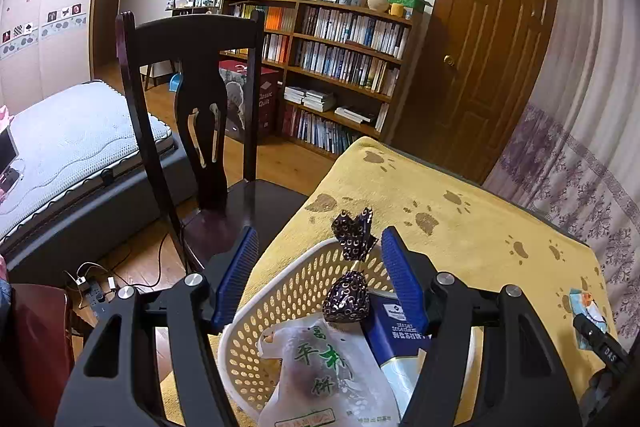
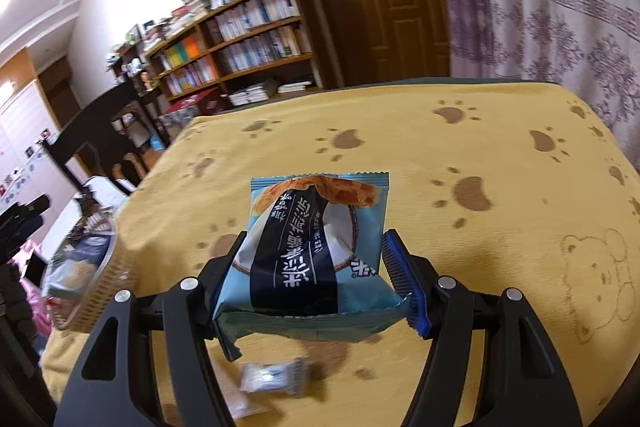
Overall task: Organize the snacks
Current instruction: 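Carry the candy toward the basket with left gripper while right gripper holds chip bag, then open left gripper over basket while right gripper drops the blue chip bag in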
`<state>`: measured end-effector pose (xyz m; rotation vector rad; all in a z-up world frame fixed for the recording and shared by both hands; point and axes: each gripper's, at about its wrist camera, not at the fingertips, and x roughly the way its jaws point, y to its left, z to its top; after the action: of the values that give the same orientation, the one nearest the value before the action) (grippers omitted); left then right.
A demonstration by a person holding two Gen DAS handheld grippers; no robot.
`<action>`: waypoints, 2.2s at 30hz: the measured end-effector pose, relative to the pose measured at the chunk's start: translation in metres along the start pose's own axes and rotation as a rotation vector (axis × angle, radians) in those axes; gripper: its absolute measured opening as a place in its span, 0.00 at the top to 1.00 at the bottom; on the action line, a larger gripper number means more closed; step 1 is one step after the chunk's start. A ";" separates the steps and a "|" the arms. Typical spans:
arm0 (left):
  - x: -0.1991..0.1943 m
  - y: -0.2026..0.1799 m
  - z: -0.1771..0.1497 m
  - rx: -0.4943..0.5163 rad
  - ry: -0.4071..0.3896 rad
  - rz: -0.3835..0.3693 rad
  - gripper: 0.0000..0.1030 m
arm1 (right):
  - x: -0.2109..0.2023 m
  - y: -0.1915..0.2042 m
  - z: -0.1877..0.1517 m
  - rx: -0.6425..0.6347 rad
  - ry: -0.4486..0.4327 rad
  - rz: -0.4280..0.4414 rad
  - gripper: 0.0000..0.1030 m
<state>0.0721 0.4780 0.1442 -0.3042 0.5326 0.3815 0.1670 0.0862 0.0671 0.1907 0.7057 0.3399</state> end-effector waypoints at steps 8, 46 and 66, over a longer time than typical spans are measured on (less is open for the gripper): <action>-0.016 0.011 0.006 -0.042 -0.030 -0.020 0.36 | -0.014 0.051 -0.008 -0.049 0.025 0.136 0.36; -0.051 0.038 0.025 -0.131 -0.128 -0.101 0.30 | 0.064 0.300 -0.020 -0.512 0.268 0.119 0.35; -0.049 0.029 0.022 -0.109 -0.118 -0.123 0.27 | 0.032 0.224 0.003 -0.226 0.172 0.213 0.28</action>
<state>0.0303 0.4986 0.1838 -0.4150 0.3764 0.3078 0.1379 0.3053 0.1138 0.0213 0.8120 0.6420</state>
